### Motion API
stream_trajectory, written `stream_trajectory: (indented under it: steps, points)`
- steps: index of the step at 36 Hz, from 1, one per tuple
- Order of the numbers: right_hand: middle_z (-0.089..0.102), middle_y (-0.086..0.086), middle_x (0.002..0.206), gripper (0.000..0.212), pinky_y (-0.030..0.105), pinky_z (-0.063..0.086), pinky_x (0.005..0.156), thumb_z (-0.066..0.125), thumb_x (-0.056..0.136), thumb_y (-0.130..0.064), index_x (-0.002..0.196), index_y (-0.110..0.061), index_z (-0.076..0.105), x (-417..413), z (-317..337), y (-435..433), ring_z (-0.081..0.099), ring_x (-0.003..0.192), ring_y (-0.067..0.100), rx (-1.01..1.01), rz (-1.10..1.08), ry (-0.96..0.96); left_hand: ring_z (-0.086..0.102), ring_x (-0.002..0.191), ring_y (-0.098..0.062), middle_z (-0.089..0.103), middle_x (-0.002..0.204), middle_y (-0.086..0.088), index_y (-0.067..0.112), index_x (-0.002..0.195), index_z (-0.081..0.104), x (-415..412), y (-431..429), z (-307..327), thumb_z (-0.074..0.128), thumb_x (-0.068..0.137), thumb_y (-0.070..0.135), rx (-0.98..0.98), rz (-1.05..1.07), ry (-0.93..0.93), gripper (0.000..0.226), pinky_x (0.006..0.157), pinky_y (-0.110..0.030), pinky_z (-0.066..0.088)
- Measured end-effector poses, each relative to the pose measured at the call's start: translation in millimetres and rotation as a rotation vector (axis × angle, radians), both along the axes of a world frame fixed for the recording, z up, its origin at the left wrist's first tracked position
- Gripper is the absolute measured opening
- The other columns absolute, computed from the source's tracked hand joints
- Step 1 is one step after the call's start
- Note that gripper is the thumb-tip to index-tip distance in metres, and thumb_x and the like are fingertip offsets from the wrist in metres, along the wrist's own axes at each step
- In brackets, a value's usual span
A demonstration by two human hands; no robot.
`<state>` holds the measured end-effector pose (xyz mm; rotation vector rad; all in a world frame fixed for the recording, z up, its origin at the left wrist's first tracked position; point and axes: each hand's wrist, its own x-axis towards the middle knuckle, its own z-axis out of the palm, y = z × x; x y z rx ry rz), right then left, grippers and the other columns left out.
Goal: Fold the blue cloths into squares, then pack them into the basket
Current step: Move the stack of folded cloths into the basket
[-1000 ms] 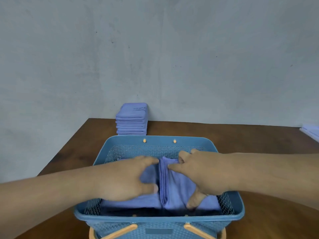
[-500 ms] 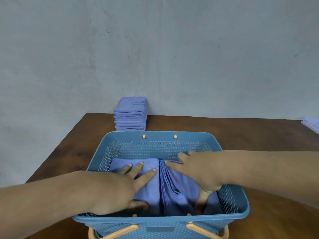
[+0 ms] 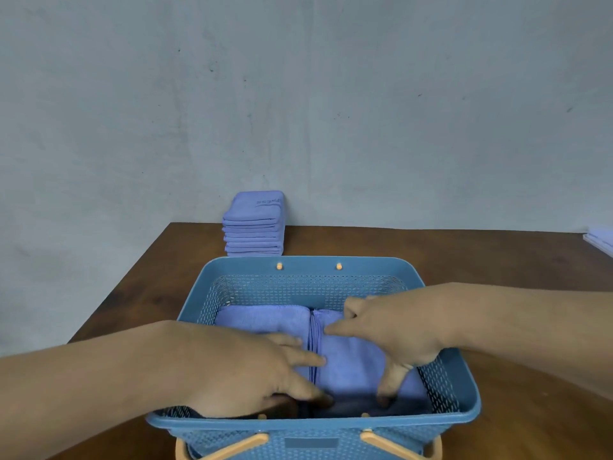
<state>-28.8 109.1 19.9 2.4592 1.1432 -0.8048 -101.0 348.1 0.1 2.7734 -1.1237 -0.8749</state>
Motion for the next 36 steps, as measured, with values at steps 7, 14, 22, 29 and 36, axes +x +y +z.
stream_trajectory:
  steps: [7,14,22,29,36]
  points:
    - [0.030,-0.014,0.136,0.121,0.036,0.044,0.102,0.094,0.074,-0.047,0.164,-0.048,0.012,5,8,-12,0.042,0.125,0.014,0.027,-0.030,0.091,0.005,0.161,-0.007,0.014,0.173,0.024,0.067,0.149,0.039,5,5,9,0.041,0.113,0.040,-0.032,0.002,0.058,0.045,0.131,-0.029,0.000]
    - [0.030,-0.001,0.141,0.128,0.041,0.044,0.090,0.092,0.075,-0.048,0.165,-0.046,0.000,-3,9,-1,0.041,0.113,0.022,-0.107,0.068,0.005,0.012,0.159,-0.005,0.022,0.172,0.021,0.062,0.146,0.048,4,3,2,0.044,0.113,0.035,-0.074,-0.003,0.050,0.043,0.130,-0.024,0.004]
    - [0.052,-0.013,0.132,0.097,0.023,0.047,0.100,0.088,0.078,-0.055,0.159,-0.040,0.037,36,80,14,0.057,0.111,0.007,0.281,0.014,0.012,0.046,0.134,0.014,0.054,0.144,0.031,0.043,0.141,0.065,47,34,66,0.052,0.111,0.034,-0.322,0.103,-0.120,0.033,0.112,-0.011,0.030]
    - [0.063,-0.017,0.126,0.066,0.012,0.044,0.086,0.075,0.092,-0.056,0.150,-0.037,0.051,100,96,49,0.059,0.099,-0.006,0.396,-0.144,-0.069,0.052,0.099,0.030,0.059,0.102,0.051,0.054,0.128,0.063,115,74,88,0.054,0.109,0.036,-0.286,0.384,-0.277,0.027,0.091,-0.007,0.037]
    - [0.066,0.007,0.124,0.035,0.042,0.065,0.087,0.062,0.104,-0.040,0.128,-0.014,0.065,203,45,108,0.074,0.104,0.027,0.579,-0.622,0.092,0.055,0.129,-0.007,0.058,0.148,0.013,0.037,0.148,0.055,208,110,52,0.046,0.111,0.036,-0.212,0.594,-0.380,0.038,0.104,-0.026,0.038]
